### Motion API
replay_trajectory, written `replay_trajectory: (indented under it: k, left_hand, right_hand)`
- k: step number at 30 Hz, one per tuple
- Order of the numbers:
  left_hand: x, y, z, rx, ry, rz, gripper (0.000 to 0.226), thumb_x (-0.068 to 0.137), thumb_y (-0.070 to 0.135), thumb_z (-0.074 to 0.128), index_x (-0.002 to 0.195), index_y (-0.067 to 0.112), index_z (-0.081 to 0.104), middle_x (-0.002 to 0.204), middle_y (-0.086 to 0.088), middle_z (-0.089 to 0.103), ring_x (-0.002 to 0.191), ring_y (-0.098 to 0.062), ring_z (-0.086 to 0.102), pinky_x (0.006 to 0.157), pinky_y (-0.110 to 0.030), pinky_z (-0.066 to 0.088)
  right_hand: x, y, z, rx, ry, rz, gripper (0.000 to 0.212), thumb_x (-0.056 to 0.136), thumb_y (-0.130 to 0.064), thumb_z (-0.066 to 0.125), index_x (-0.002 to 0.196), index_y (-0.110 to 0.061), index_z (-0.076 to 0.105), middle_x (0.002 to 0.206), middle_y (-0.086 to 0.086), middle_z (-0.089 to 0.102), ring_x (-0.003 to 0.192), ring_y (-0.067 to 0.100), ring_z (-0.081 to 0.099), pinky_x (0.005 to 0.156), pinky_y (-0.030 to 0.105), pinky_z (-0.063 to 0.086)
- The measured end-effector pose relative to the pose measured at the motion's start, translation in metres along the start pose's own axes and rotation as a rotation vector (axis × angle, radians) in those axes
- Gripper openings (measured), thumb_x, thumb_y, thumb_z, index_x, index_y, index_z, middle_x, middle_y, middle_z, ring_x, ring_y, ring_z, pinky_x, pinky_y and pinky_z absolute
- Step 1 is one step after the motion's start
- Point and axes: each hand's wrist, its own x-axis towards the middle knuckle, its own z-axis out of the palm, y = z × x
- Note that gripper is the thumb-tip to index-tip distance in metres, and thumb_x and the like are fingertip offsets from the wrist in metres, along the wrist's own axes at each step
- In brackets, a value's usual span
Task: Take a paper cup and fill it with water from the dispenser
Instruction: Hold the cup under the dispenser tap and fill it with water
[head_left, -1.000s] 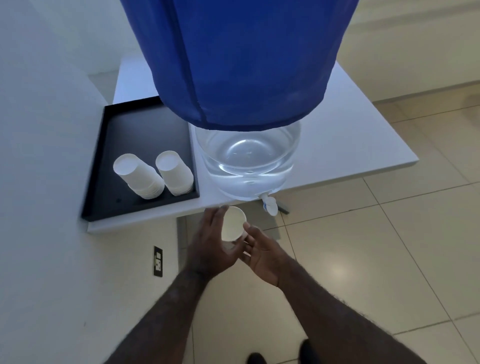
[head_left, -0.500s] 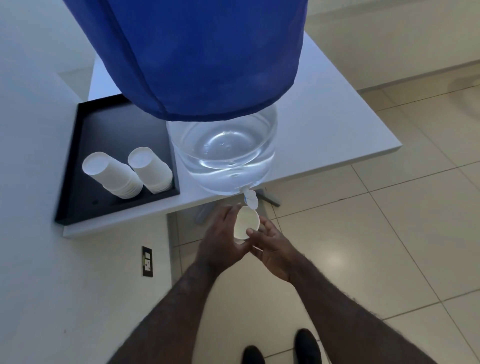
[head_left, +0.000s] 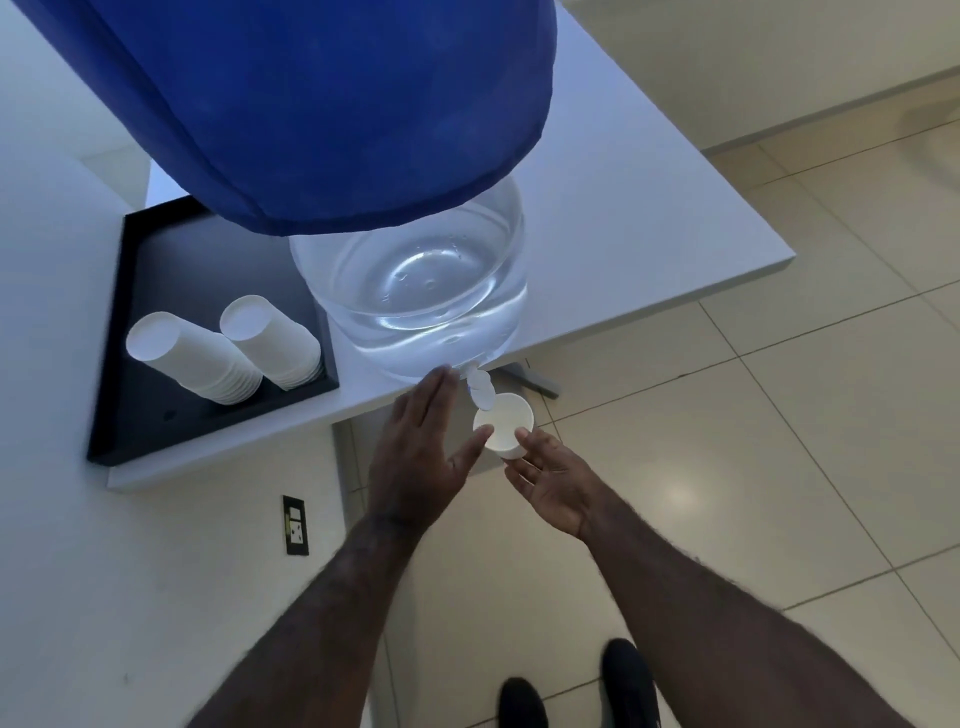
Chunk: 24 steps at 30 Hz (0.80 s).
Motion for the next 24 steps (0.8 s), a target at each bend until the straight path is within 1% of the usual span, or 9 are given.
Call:
replay_trajectory:
  k: [3, 7, 10, 15, 17, 19, 21, 23, 24]
  left_hand:
    - [0.012, 0.002, 0.004, 0.042, -0.032, 0.088, 0.055, 0.086, 0.04, 0.067, 0.126, 0.003, 0.059, 0.13, -0.012, 0.061, 0.118, -0.026, 0.056, 0.095, -0.039, 0.054]
    - [0.021, 0.006, 0.006, 0.065, 0.005, 0.122, 0.043, 0.084, 0.029, 0.071, 0.117, 0.001, 0.066, 0.118, -0.012, 0.068, 0.107, -0.027, 0.061, 0.089, -0.037, 0.056]
    - [0.022, 0.005, 0.009, 0.054, 0.01, 0.124, 0.04, 0.084, 0.027, 0.071, 0.115, 0.001, 0.067, 0.115, -0.012, 0.07, 0.105, -0.027, 0.062, 0.087, -0.037, 0.056]
    - [0.024, 0.004, 0.008, 0.023, 0.039, 0.113, 0.038, 0.087, 0.029, 0.064, 0.111, 0.0, 0.07, 0.111, -0.012, 0.072, 0.099, -0.026, 0.063, 0.083, -0.032, 0.055]
    - [0.027, 0.005, 0.007, -0.016, 0.052, 0.074, 0.035, 0.088, 0.029, 0.063, 0.108, 0.002, 0.072, 0.108, -0.01, 0.074, 0.093, -0.024, 0.063, 0.08, -0.029, 0.053]
    - [0.031, 0.01, 0.005, -0.077, 0.044, -0.011, 0.031, 0.089, 0.029, 0.063, 0.105, 0.005, 0.074, 0.101, -0.008, 0.076, 0.087, -0.022, 0.063, 0.075, -0.024, 0.049]
    - [0.038, 0.015, 0.0, -0.158, 0.026, -0.174, 0.029, 0.09, 0.031, 0.063, 0.105, 0.01, 0.075, 0.093, -0.007, 0.076, 0.082, -0.019, 0.064, 0.067, -0.016, 0.046]
    - [0.044, 0.019, -0.003, -0.23, 0.015, -0.323, 0.029, 0.089, 0.034, 0.063, 0.103, 0.012, 0.076, 0.091, -0.006, 0.076, 0.079, -0.017, 0.067, 0.064, -0.003, 0.039]
    - [0.047, 0.02, -0.005, -0.253, 0.012, -0.362, 0.028, 0.089, 0.035, 0.063, 0.102, 0.014, 0.076, 0.091, -0.005, 0.077, 0.077, -0.015, 0.067, 0.063, -0.001, 0.039]
  right_hand:
    - [0.006, -0.005, 0.003, 0.001, -0.01, -0.009, 0.073, 0.069, -0.023, 0.079, 0.135, -0.011, 0.05, 0.115, 0.008, 0.064, 0.107, 0.021, 0.057, 0.1, 0.032, 0.044]
    - [0.008, -0.009, 0.01, -0.008, -0.045, -0.01, 0.07, 0.072, -0.023, 0.075, 0.136, -0.011, 0.05, 0.115, 0.006, 0.064, 0.114, 0.019, 0.054, 0.112, 0.033, 0.034]
    - [0.011, -0.008, 0.014, -0.003, -0.047, -0.008, 0.071, 0.072, -0.025, 0.075, 0.136, -0.007, 0.05, 0.111, 0.004, 0.066, 0.111, 0.017, 0.056, 0.114, 0.032, 0.034]
    - [0.013, -0.008, 0.021, -0.002, -0.06, -0.003, 0.068, 0.073, -0.025, 0.075, 0.134, -0.007, 0.051, 0.121, 0.007, 0.064, 0.118, 0.019, 0.056, 0.114, 0.032, 0.035]
    - [0.013, -0.009, 0.023, 0.004, -0.06, 0.002, 0.066, 0.074, -0.025, 0.075, 0.134, -0.007, 0.051, 0.123, 0.008, 0.064, 0.12, 0.021, 0.055, 0.111, 0.032, 0.036]
    - [0.013, -0.009, 0.023, 0.005, -0.046, 0.006, 0.059, 0.081, -0.024, 0.071, 0.134, -0.008, 0.051, 0.123, 0.008, 0.063, 0.122, 0.021, 0.055, 0.11, 0.031, 0.036]
    - [0.014, -0.009, 0.023, 0.0, -0.035, 0.007, 0.056, 0.085, -0.025, 0.069, 0.135, -0.008, 0.051, 0.12, 0.006, 0.063, 0.116, 0.018, 0.056, 0.107, 0.029, 0.038]
    - [0.014, -0.01, 0.023, -0.005, -0.032, 0.008, 0.058, 0.083, -0.027, 0.069, 0.135, -0.008, 0.051, 0.119, 0.005, 0.063, 0.112, 0.016, 0.057, 0.101, 0.027, 0.041]
    - [0.014, -0.01, 0.023, -0.005, -0.032, 0.008, 0.06, 0.081, -0.027, 0.07, 0.135, -0.009, 0.052, 0.119, 0.005, 0.063, 0.112, 0.016, 0.057, 0.098, 0.025, 0.042]
